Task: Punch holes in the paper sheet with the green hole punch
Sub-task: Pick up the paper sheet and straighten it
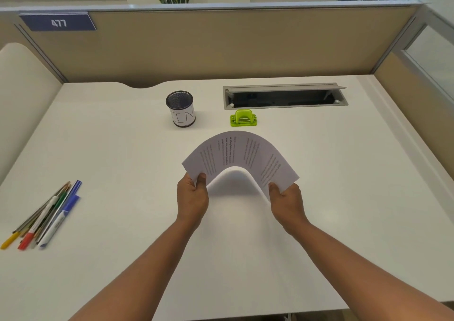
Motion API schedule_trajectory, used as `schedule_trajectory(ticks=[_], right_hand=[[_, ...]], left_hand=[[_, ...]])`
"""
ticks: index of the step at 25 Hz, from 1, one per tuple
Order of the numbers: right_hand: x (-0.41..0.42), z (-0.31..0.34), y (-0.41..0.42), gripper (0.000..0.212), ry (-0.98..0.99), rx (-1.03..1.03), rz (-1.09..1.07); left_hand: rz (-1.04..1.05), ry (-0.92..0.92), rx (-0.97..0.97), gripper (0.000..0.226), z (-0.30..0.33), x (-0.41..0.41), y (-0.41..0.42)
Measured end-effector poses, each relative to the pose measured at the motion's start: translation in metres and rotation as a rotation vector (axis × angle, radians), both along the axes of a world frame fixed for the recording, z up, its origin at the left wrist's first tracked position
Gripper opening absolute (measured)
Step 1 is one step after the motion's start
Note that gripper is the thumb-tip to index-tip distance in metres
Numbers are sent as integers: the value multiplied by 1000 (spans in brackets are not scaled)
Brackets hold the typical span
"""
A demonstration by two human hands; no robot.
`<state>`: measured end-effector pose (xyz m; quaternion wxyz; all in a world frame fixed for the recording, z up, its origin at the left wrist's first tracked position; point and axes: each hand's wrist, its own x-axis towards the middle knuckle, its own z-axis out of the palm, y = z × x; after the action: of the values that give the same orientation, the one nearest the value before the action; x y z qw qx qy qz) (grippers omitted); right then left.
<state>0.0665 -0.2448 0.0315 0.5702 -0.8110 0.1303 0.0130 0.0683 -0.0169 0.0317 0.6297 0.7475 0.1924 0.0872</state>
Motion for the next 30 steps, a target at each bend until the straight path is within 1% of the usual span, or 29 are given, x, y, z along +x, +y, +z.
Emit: schedule_trajectory(ticks=[4,9,12,15,20,23,25,28,30], right_hand=[[2,1,-1,16,16,-49,30],[3,3,0,18,35,-31,35],[4,4,0,20,7,-1,26],[6,2,0,20,49,-7,49],[12,9,-4,23,58,33,22],[21,23,-15,28,24,91,6],[28,30,-25,25,10,161,-13],[33,34,-41,10,47,353,-61],[31,35,-44,12,136,554,-117]], left_hand=[[-13,18,49,24,0,0,2],[-49,42,77,30,4,-3,1],[-47,42,108,24,6,-1,0],[-59,52,110,22,5,-1,1],[-99,40,98,25,15,4,13],[-164,39,72,32,29,9,28],[-199,65,53,31,34,13,42],[-171,142,-70,26,35,18,58],[-114,185,-173,23,33,18,61]])
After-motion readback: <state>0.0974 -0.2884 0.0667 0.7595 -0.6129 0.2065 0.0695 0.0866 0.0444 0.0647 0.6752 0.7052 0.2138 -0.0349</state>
